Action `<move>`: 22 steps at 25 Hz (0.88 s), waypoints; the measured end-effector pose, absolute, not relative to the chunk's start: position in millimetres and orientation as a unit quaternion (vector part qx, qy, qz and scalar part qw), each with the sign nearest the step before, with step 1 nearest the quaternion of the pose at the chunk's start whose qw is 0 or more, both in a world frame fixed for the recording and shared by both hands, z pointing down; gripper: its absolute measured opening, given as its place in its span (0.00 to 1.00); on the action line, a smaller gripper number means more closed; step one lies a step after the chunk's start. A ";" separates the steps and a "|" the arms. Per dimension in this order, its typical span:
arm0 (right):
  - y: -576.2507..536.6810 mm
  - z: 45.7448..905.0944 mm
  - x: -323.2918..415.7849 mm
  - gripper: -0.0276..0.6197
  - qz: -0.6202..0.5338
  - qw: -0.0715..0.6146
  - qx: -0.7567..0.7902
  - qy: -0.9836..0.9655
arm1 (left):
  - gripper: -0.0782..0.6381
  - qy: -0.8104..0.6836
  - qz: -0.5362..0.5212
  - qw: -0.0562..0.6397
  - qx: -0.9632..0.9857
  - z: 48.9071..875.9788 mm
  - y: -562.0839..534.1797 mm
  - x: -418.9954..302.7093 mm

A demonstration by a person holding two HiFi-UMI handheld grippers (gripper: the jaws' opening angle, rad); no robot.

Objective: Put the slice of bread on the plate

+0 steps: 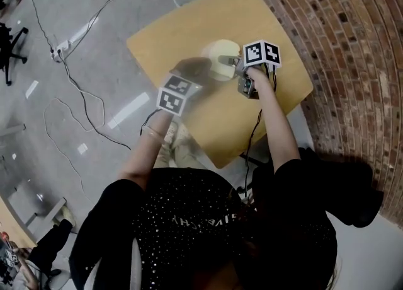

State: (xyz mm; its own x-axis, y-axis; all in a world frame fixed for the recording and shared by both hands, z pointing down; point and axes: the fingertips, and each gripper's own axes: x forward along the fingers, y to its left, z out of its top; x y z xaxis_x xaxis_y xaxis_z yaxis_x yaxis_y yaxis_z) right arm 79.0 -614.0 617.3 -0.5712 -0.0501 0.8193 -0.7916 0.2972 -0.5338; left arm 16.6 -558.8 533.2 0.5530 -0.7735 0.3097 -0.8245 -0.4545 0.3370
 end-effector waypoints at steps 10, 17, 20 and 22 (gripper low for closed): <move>-618.8 556.9 119.4 0.51 0.372 0.236 0.420 -0.793 | 0.12 -0.452 0.067 0.218 0.862 529.4 -553.9 28.5; -581.6 500.4 105.7 0.06 0.142 0.161 0.489 -0.845 | 0.12 -0.433 0.076 0.204 0.875 517.9 -550.5 40.1; -557.6 487.8 105.3 0.06 0.106 0.134 0.518 -0.838 | 0.12 -0.437 0.078 0.206 0.872 518.5 -546.9 39.2; -542.7 484.7 110.4 0.06 0.107 0.119 0.544 -0.824 | 0.12 -0.437 0.080 0.206 0.872 519.7 -542.6 39.8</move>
